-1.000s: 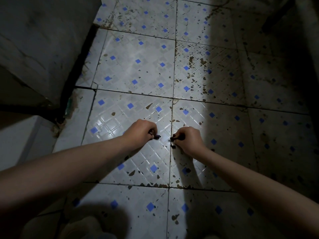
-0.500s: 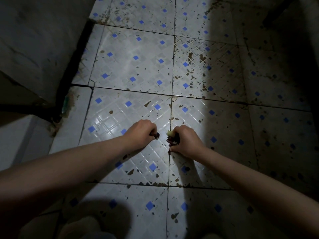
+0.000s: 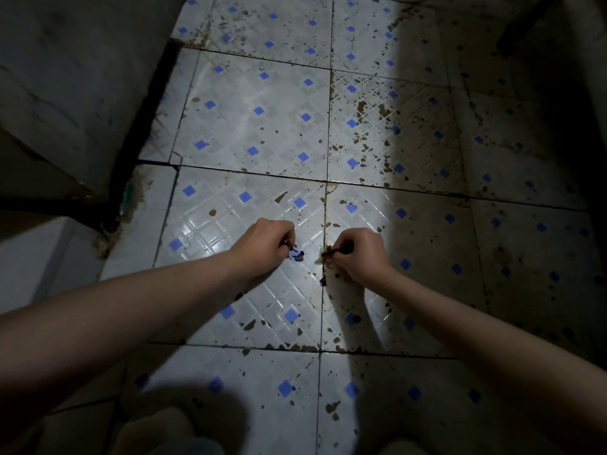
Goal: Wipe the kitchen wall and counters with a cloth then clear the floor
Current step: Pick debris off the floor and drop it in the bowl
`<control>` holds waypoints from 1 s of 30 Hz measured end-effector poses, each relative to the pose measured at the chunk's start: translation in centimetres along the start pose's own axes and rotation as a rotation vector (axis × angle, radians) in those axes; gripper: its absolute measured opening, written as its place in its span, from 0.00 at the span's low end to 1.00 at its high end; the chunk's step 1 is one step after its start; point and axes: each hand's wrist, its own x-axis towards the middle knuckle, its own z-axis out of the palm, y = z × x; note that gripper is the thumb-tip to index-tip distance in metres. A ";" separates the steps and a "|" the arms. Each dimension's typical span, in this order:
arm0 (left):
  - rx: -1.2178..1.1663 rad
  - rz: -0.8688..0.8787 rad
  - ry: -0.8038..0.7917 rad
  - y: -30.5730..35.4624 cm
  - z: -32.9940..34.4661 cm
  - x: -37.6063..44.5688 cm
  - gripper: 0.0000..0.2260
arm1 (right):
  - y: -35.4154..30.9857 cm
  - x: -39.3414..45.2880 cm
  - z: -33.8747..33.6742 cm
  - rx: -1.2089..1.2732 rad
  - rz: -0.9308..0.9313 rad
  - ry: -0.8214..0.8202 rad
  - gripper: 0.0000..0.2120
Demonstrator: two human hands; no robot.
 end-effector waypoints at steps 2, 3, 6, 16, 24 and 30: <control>-0.021 0.000 0.022 0.1 -0.6 0.2 0.05 | -0.4 0.1 -0.6 0.018 0.010 0.021 0.03; -0.030 -0.001 0.027 0.1 -0.9 0.3 0.06 | -0.6 0.1 -0.8 0.027 0.012 0.031 0.03; -0.028 -0.013 0.042 0.3 -1.4 0.3 0.06 | -1.0 0.0 -1.1 0.052 0.022 0.042 0.02; -0.069 -0.065 0.053 0.2 -1.5 0.2 0.05 | -0.9 -0.2 -1.0 0.130 0.088 0.020 0.03; -0.108 -0.197 0.053 2.1 -6.2 -1.2 0.05 | -3.7 -0.6 -4.6 0.201 0.162 -0.026 0.04; -0.131 -0.241 0.042 6.5 -12.6 -3.1 0.05 | -8.5 -2.9 -10.2 0.210 0.220 -0.052 0.06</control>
